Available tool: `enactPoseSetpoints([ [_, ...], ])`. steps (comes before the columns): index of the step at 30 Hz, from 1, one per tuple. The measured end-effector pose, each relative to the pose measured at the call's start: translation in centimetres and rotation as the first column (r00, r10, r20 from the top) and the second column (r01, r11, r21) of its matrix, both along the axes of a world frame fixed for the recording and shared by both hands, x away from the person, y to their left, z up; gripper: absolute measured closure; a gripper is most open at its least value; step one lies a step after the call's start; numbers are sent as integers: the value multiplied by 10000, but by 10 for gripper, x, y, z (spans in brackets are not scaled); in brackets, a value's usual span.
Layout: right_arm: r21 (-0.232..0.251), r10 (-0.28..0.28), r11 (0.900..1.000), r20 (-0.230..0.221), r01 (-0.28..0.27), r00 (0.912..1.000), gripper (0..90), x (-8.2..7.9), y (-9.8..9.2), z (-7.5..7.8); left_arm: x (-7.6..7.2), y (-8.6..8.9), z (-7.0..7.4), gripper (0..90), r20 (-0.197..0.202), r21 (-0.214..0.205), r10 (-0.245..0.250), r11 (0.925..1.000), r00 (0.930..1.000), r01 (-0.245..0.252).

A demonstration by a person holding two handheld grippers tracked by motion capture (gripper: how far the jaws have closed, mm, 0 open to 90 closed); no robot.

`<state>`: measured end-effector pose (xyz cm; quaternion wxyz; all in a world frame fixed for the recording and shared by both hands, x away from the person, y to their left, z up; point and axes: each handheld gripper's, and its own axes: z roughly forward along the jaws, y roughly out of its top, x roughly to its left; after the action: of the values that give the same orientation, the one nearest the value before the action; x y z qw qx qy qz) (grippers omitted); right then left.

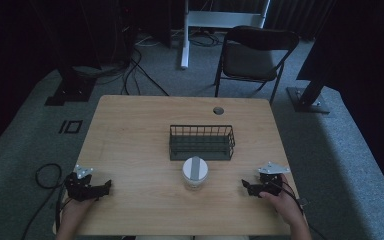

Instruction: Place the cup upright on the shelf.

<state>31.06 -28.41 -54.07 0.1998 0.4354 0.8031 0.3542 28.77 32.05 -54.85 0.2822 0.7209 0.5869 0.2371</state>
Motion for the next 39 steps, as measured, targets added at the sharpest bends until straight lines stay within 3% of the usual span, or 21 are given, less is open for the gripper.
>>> enactPoseSetpoints([
  [14, 241, 646, 9976, 2, -646, 9979, 136, -1, 15, 1, 0, 0, 0, 1, 11, 0, 1, 10000, 10000, -1],
  [30, 774, 1435, 9866, 87, -1438, 9896, 140, -2, 37, 3, 0, 0, 0, 1, 2, -2, 0, 10000, 10000, 0],
  [39, 837, 1843, 9792, 133, -1848, 9828, 140, -2, 50, 5, 0, 0, 0, 1, -3, 5, -5, 10000, 10000, 5],
])
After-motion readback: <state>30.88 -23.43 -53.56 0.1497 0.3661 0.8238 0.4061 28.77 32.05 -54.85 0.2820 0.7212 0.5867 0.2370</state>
